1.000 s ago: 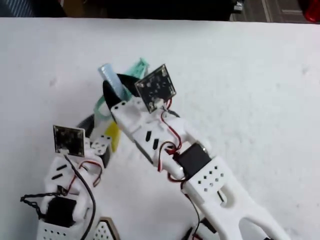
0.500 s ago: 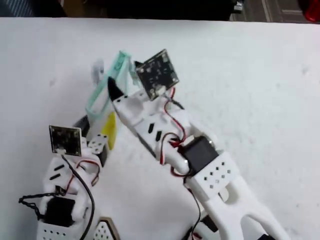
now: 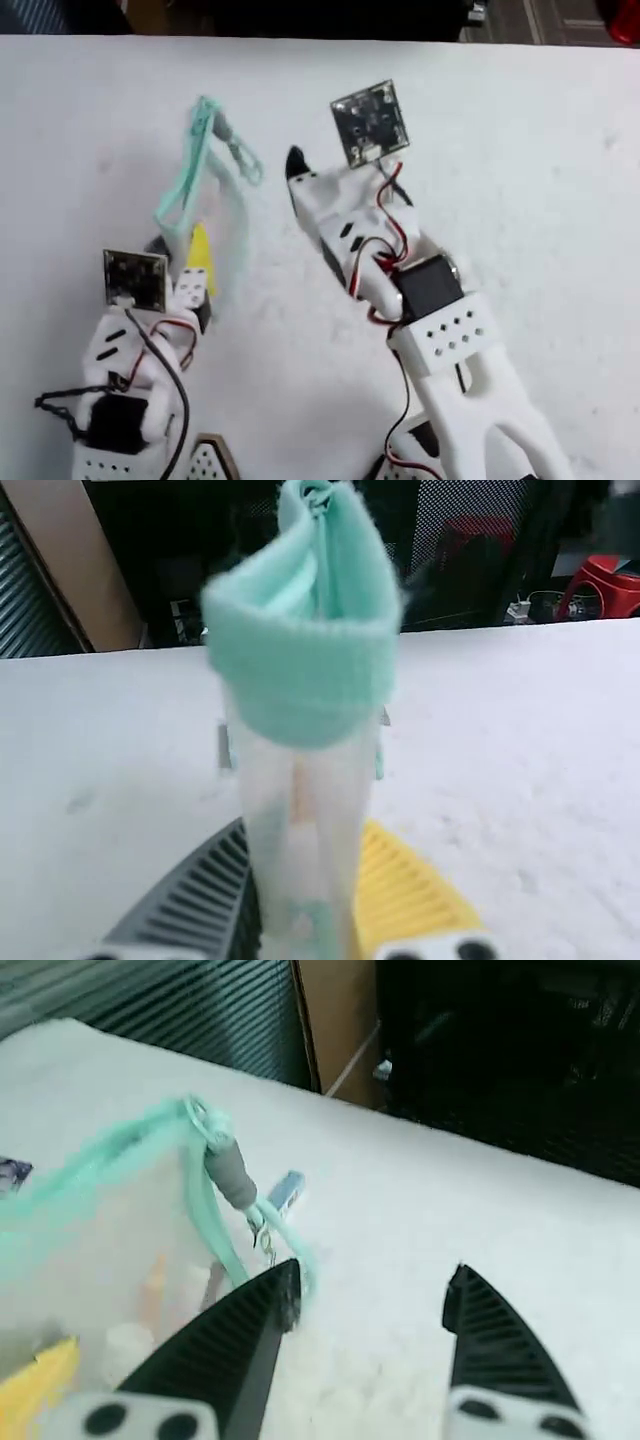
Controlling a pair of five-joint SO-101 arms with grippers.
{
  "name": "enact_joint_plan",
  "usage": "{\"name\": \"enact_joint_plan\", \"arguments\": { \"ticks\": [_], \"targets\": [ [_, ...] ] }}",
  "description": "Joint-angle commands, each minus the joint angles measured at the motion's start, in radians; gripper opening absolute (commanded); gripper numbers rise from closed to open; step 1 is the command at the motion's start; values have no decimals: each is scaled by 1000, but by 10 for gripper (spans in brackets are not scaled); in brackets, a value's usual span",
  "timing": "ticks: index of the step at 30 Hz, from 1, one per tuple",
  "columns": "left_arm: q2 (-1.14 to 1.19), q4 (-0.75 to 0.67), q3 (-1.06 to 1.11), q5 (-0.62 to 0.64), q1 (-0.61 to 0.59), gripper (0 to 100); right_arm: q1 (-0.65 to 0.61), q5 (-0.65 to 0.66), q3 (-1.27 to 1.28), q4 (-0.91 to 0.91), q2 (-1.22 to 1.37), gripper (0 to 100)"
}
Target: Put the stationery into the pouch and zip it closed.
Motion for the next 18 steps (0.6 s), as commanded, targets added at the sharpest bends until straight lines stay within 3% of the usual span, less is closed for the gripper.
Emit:
{"name": "enact_joint_plan", "arguments": {
  "ticks": [1, 4, 7, 13, 18],
  "targets": [
    [-15, 86, -229, -8, -136, 23, 8, -3, 28, -1, -19, 215],
    [-15, 69, -284, -8, -242, 23, 15, -3, 55, 1, -19, 215],
    [-15, 35, -258, -8, -242, 23, 21, -3, 87, 8, -28, 215],
    [-13, -58, -184, -21, -71, 25, 16, -3, 81, 47, -143, 215],
    [-13, -175, -117, -147, 125, 24, 24, -2, 31, 71, -337, 218]
  ]
}}
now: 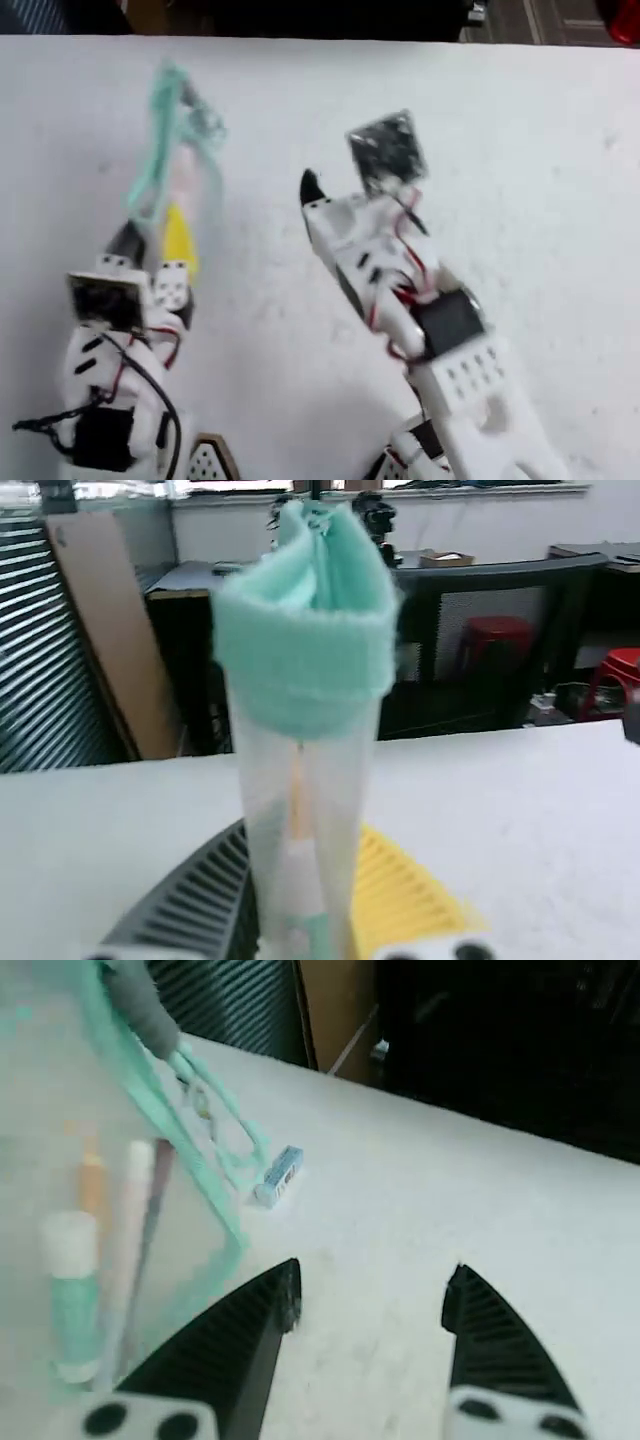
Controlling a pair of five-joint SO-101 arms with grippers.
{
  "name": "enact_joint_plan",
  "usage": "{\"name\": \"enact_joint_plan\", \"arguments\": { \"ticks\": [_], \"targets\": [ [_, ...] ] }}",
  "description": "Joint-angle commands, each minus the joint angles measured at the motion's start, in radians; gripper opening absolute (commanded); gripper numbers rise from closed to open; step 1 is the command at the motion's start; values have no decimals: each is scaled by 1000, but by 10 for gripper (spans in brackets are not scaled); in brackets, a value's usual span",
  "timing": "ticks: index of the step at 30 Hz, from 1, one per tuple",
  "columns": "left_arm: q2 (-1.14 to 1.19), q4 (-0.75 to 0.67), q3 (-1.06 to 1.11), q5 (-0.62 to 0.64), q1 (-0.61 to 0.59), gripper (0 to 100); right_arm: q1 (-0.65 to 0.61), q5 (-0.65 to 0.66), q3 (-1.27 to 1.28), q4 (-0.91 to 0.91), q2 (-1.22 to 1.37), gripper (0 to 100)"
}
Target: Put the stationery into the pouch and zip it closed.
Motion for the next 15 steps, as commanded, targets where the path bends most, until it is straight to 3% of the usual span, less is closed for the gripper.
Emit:
{"name": "enact_joint_plan", "arguments": {
  "ticks": [1, 6, 11, 15],
  "targets": [
    [-12, -141, 35, -103, 193, 24, 10, -2, -60, 4, -139, 218],
    [-12, -264, 155, -135, 297, 24, -33, -60, -95, 10, -159, 219],
    [-12, -311, 256, -132, 308, 24, -127, -183, -193, 16, -13, 220],
    [-12, -305, 284, -132, 308, 24, -194, -239, -368, 137, 142, 221]
  ]
}}
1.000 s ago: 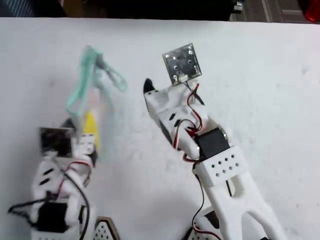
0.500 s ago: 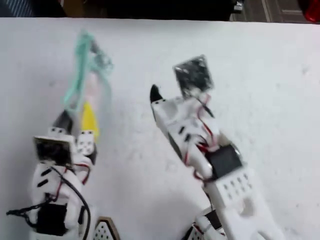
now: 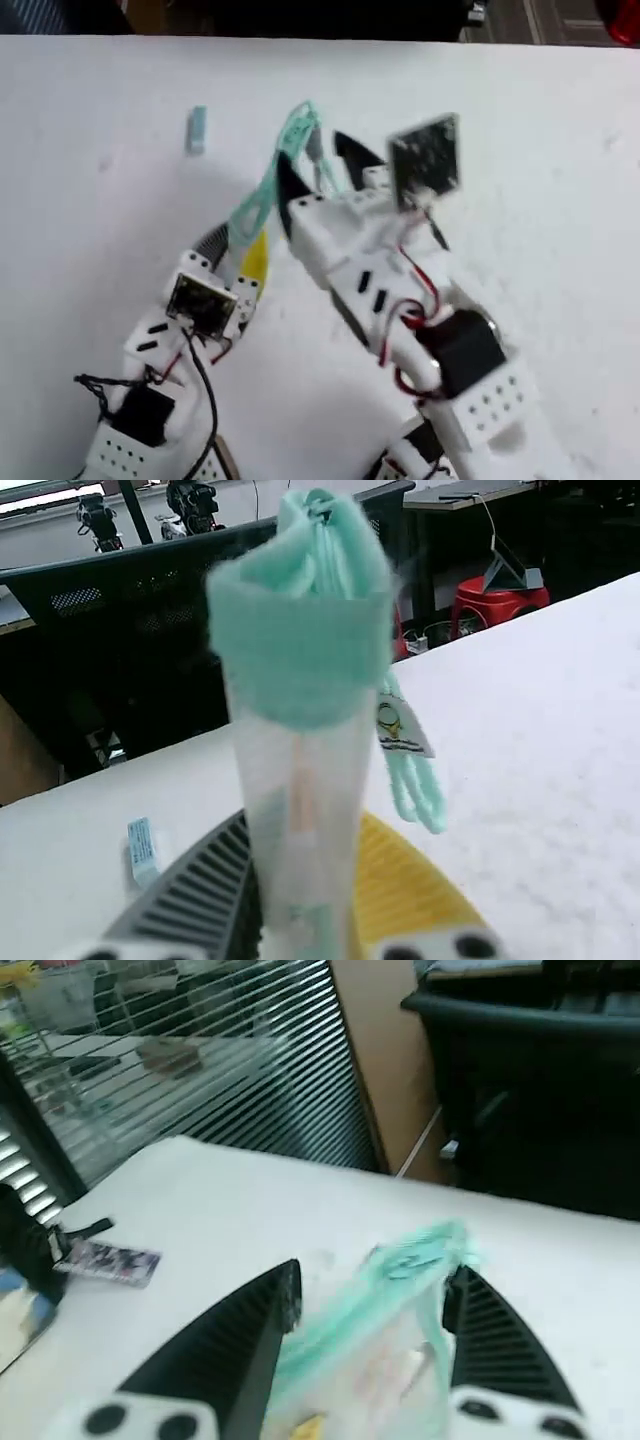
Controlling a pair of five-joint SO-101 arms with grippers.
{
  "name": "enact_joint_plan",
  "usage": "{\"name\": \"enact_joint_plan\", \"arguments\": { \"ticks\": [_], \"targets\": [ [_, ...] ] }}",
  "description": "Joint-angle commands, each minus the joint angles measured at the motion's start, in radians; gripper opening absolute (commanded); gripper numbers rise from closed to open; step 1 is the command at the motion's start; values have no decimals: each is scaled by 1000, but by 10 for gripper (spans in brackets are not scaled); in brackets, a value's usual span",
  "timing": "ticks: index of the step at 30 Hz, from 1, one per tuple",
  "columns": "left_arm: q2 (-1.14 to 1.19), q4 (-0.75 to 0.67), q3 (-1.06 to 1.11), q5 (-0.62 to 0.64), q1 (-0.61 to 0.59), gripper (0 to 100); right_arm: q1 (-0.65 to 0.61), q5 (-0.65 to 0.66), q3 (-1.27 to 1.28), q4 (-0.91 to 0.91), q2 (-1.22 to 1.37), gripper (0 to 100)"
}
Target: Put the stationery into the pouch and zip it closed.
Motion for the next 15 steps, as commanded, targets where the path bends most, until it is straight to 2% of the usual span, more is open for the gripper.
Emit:
{"name": "enact_joint_plan", "arguments": {
  "ticks": [1, 6, 12, 15],
  "targets": [
    [-13, -46, 3, -9, 13, 24, -58, -54, -186, 119, 133, 232],
    [-15, -46, 9, -9, 15, 24, -58, -112, -370, 248, 364, 310],
    [-15, -46, 9, -9, 13, 24, -45, -109, -525, 378, 529, 307],
    [-15, -46, 9, -9, 15, 24, -42, -107, -539, 375, 581, 241]
  ]
}}
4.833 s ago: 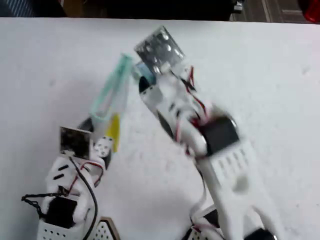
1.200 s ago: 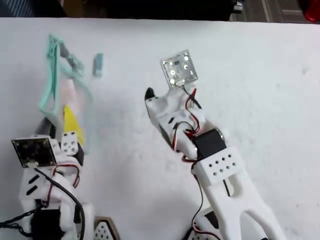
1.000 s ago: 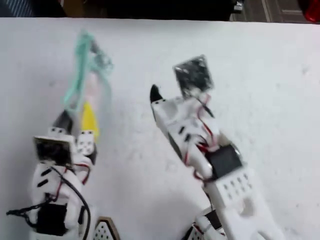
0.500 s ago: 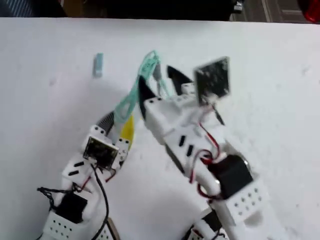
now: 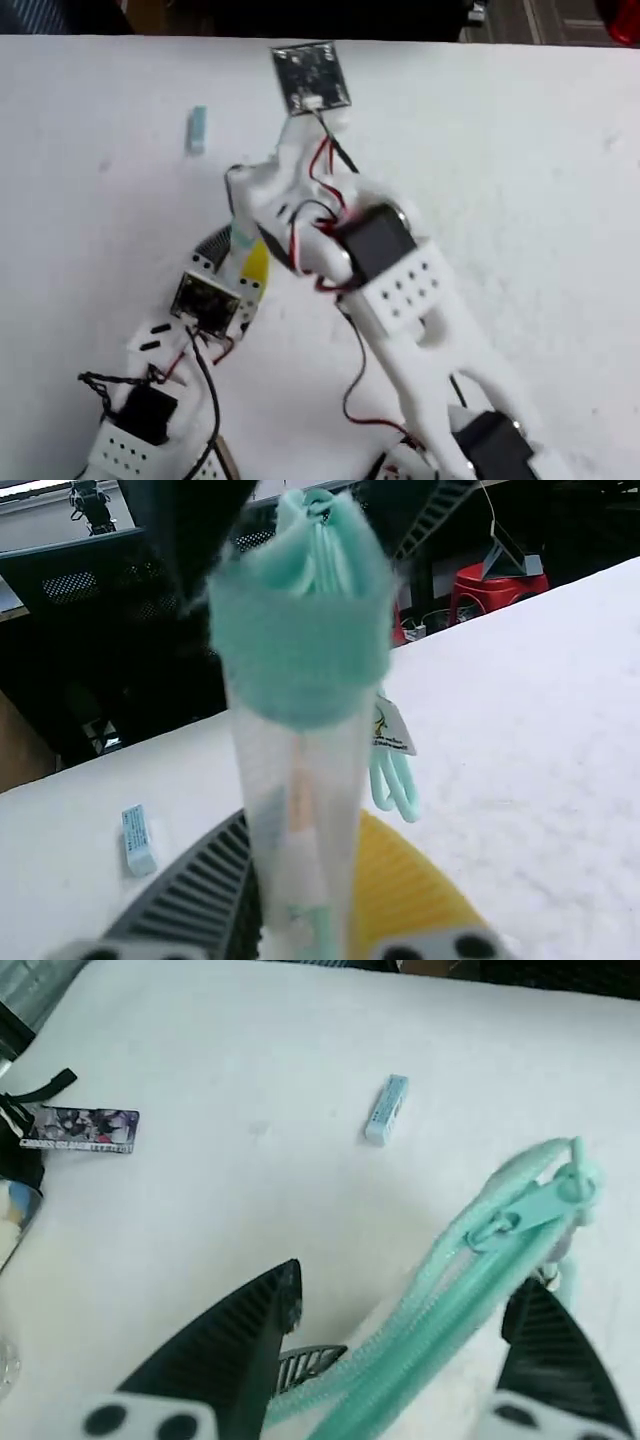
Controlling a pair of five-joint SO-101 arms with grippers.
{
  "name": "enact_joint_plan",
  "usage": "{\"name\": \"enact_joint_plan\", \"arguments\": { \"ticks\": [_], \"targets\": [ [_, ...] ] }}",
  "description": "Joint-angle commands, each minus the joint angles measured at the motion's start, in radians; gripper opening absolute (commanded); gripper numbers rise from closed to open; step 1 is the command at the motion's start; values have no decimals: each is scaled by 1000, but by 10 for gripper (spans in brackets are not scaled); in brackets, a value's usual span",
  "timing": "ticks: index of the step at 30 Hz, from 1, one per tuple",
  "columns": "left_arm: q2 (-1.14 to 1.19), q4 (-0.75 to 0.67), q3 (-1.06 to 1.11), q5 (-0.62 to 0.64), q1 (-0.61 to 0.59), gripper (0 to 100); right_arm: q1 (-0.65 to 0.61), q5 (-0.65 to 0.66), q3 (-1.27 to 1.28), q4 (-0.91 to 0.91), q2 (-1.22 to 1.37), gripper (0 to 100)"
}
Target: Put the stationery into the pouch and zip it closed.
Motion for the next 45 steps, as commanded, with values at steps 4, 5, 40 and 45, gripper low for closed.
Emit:
{"name": "enact_joint_plan", "arguments": {
  "ticks": [4, 5, 40, 45],
  "targets": [
    [-15, -38, -21, -9, 16, 26, 71, -2, -57, -21, 67, 5],
    [-15, -29, -26, -9, 16, 28, 105, -3, -57, -27, 71, 15],
    [1891, 330, -1662, 71, -397, 226, 343, -6, 112, -67, -93, 16],
    [2348, 434, -2124, 83, -449, 225, 343, -5, 219, -139, -134, 16]
  ]
}}
